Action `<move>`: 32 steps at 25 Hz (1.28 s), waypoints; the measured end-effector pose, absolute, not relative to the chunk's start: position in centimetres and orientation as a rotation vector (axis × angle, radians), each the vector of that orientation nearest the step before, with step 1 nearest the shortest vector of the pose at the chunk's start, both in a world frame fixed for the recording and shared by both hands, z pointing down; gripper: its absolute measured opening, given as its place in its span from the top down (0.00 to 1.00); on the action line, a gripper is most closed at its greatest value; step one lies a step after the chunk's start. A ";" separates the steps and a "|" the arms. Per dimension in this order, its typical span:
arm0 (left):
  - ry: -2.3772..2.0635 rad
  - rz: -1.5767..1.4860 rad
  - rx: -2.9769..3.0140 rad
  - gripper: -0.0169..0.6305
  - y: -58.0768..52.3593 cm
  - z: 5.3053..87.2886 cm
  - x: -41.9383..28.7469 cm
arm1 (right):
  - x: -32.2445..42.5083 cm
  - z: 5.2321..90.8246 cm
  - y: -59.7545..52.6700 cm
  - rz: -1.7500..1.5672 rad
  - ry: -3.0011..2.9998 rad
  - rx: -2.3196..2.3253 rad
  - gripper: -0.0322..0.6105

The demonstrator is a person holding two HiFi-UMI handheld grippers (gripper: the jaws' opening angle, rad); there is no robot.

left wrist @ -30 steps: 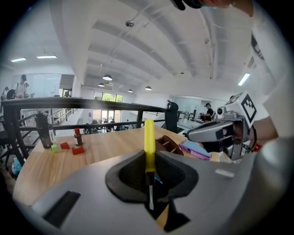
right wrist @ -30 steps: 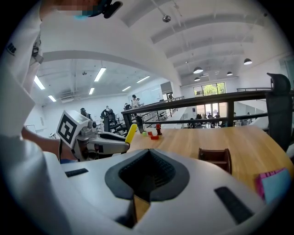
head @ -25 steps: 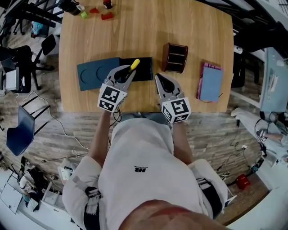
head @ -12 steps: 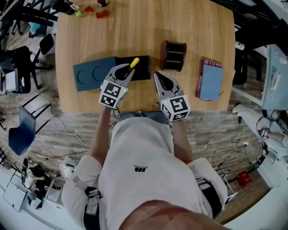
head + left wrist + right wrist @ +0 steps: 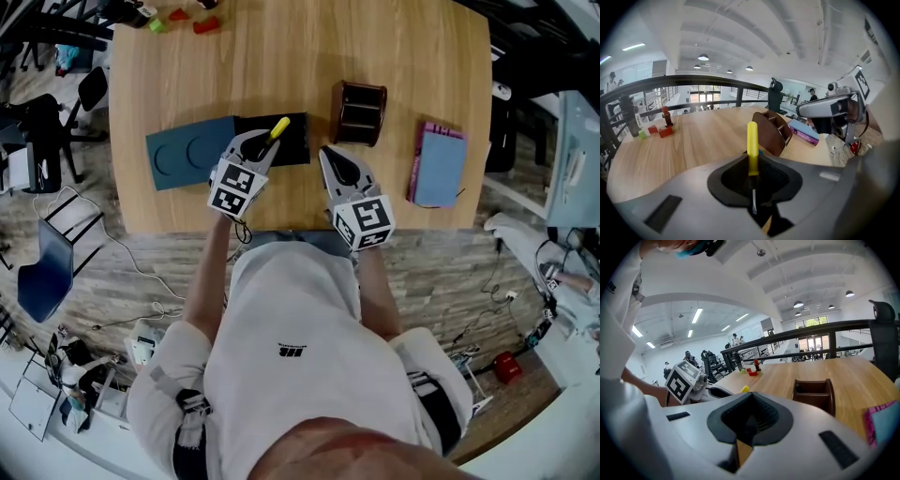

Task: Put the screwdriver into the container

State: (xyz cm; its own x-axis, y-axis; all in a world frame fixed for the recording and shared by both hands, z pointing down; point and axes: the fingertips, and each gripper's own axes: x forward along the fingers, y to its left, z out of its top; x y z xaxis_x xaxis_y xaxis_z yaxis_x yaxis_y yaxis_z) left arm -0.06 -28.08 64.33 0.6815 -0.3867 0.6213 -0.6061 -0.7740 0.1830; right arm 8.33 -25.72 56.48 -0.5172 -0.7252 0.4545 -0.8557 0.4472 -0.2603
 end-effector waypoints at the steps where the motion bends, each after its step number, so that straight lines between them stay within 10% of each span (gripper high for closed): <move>1: -0.774 0.814 2.517 0.86 -28.1 64.5 0.0 | 8.4 56.5 -25.8 0.677 -2.423 1.362 0.96; 32: -0.631 1.093 2.335 0.86 -27.0 72.3 3.5 | 10.4 58.3 -26.1 0.737 -2.369 1.427 0.96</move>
State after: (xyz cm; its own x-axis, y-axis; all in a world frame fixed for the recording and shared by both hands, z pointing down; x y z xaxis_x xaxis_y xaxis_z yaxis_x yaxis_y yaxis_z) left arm 3.47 -27.04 72.26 0.5743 -0.2008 0.7937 -0.5866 -0.7772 0.2278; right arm 10.42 -26.07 58.34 -0.4735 -0.7383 0.4804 -0.8805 0.3822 -0.2805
